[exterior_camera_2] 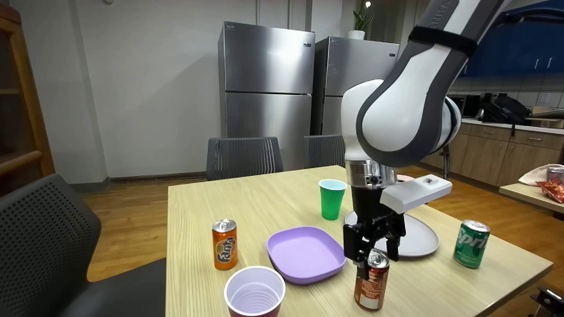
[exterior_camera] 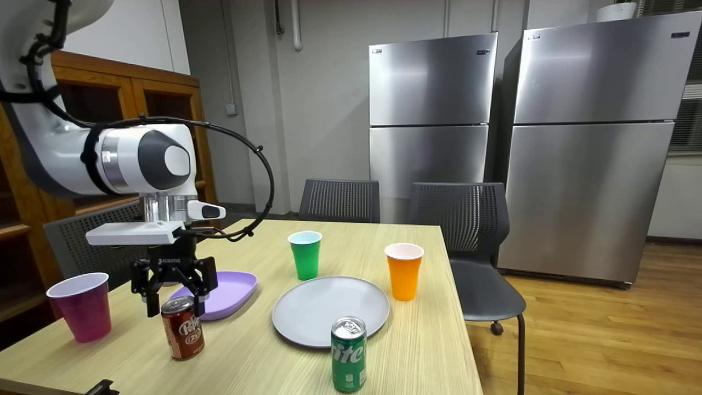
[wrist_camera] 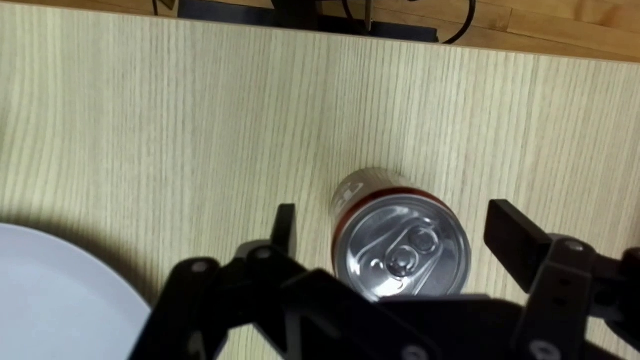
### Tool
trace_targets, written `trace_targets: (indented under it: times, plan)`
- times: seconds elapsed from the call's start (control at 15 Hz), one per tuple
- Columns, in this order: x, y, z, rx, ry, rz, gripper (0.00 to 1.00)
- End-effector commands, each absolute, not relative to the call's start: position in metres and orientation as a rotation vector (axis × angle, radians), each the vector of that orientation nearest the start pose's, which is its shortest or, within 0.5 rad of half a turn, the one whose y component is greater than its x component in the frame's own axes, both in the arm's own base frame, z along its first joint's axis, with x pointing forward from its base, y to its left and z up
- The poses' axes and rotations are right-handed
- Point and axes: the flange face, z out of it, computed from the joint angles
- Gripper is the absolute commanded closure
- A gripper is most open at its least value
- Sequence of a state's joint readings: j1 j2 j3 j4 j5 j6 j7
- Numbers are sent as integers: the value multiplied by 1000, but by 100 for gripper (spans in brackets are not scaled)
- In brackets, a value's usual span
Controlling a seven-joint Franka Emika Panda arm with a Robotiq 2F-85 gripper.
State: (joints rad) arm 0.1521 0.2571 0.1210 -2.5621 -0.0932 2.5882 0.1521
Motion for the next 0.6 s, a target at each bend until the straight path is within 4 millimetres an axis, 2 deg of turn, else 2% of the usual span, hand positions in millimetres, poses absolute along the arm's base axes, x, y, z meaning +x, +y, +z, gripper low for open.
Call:
trace_targets:
  times: [0.0, 0.2, 0.53]
  plan:
    - [402, 119, 163, -3174, -354, 289, 34]
    - [403, 120, 163, -3173, -358, 269, 60]
    - [409, 118, 178, -3152, -386, 246, 62]
